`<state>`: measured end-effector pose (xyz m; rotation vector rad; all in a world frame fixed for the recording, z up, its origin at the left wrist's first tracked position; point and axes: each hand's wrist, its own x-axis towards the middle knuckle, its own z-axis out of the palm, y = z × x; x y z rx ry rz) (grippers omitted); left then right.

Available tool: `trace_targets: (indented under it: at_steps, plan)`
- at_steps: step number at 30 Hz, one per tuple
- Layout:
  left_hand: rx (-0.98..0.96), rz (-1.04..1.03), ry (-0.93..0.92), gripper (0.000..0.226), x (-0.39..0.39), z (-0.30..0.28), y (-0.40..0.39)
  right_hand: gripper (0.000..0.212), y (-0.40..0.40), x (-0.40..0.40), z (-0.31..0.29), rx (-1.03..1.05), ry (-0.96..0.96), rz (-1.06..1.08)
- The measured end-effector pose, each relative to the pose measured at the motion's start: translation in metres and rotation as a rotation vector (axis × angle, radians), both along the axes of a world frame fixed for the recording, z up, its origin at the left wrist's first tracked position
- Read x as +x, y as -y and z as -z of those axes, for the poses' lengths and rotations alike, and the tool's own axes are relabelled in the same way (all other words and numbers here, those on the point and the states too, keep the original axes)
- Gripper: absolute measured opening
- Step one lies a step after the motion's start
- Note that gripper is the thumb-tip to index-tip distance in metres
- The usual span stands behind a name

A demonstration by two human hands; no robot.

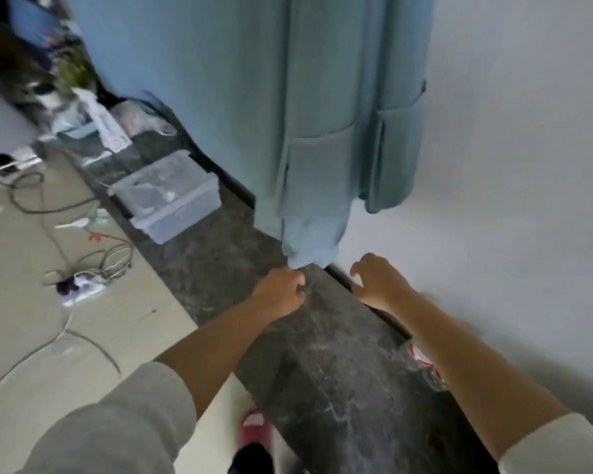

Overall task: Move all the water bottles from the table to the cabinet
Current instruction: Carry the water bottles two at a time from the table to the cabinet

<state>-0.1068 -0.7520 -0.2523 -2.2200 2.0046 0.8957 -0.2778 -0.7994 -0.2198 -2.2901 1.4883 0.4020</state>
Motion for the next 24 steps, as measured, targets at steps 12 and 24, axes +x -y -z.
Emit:
trace_targets:
  at_steps: [12, 24]
  plan:
    - [-0.119, -0.724, 0.238, 0.032, 0.274, -0.087, -0.207, 0.035, -0.086, 0.332, -0.076, 0.022, 0.265, -0.688]
    - [-0.170, -1.099, 0.458, 0.036, 0.496, -0.154, -0.389, 0.041, -0.221, 0.618, -0.141, -0.056, 0.438, -1.025]
